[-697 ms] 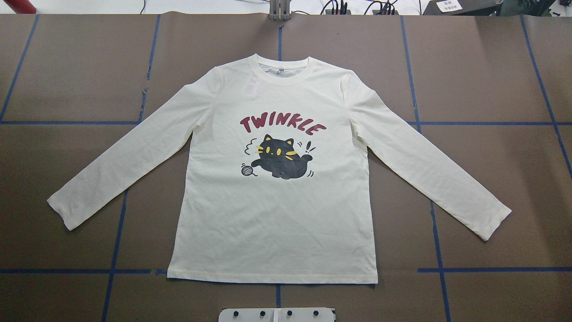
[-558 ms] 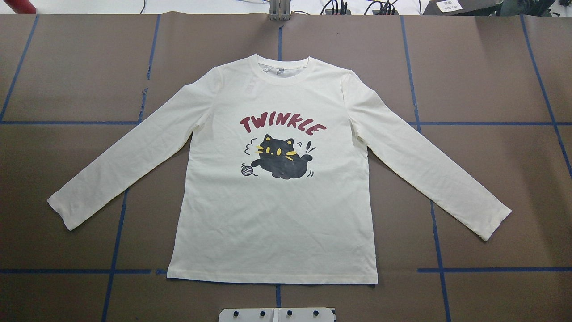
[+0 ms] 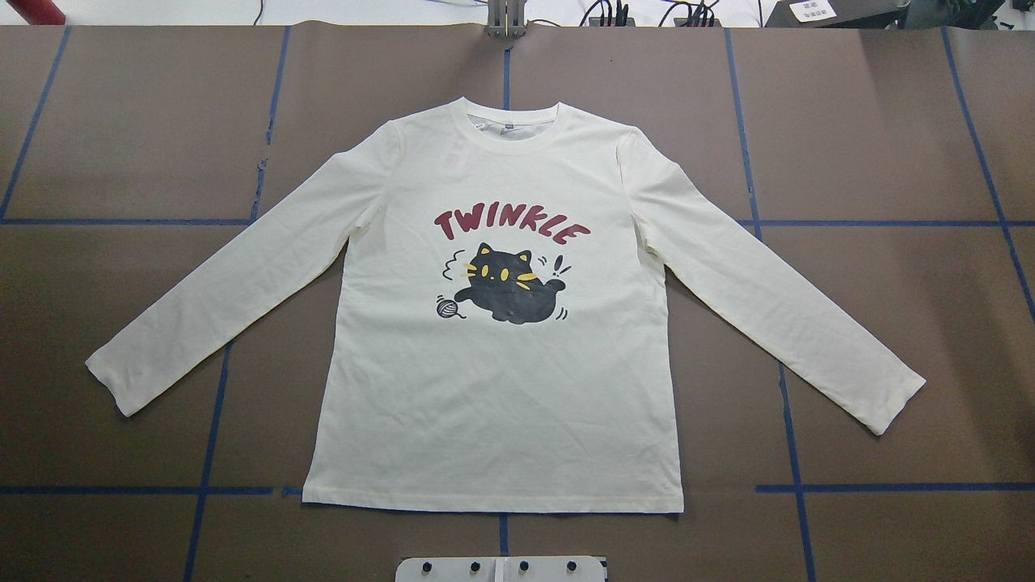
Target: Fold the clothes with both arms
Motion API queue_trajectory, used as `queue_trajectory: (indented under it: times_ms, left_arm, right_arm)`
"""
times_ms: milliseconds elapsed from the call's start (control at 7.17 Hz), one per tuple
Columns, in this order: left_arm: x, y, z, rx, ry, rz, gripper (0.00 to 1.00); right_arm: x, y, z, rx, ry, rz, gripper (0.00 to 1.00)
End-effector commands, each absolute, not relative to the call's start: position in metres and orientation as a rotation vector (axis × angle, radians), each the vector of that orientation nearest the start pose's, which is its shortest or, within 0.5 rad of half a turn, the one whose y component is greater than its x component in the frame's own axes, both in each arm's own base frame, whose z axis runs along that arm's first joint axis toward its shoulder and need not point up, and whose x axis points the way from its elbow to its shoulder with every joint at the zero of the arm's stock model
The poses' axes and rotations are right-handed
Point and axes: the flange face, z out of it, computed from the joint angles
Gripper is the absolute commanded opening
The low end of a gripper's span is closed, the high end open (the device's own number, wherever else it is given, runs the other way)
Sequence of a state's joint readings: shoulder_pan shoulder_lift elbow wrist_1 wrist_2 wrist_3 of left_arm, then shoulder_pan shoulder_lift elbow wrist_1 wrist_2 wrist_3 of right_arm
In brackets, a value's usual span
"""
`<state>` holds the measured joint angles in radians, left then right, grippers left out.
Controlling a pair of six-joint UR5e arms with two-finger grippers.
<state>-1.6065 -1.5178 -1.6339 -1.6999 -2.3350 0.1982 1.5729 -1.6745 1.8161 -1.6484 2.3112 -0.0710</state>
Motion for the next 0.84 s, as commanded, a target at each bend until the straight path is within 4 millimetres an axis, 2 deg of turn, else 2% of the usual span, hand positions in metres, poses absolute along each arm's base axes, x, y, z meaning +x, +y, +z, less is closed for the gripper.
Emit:
queue_trajectory:
  times_ms: [0, 139, 279, 558, 697]
  left_arm:
    - [-0.082, -0.482, 0.655, 0.358, 0.712, 0.26, 1.0]
    - [-0.082, -0.48, 0.669, 0.389, 0.716, 0.276, 1.0]
    - [-0.083, -0.482, 0.668, 0.424, 0.708, 0.281, 1.0]
    - [-0.086, -0.526, 0.612, 0.591, 0.681, 0.344, 1.0]
    - [-0.083, -0.536, 0.601, 0.593, 0.698, 0.348, 1.0]
  right_arm:
    - [0.054, -0.472, 0.541, 0.208, -0.737, -0.157, 1.0]
    - [0.05, -0.493, 0.526, 0.319, -0.721, -0.207, 1.0]
    - [0.048, -0.505, 0.537, 0.32, -0.742, -0.2, 1.0]
    - [0.043, -0.498, 0.54, 0.321, -0.824, -0.219, 1.0]
    - [0.042, -0.492, 0.539, 0.372, -0.834, -0.232, 1.0]
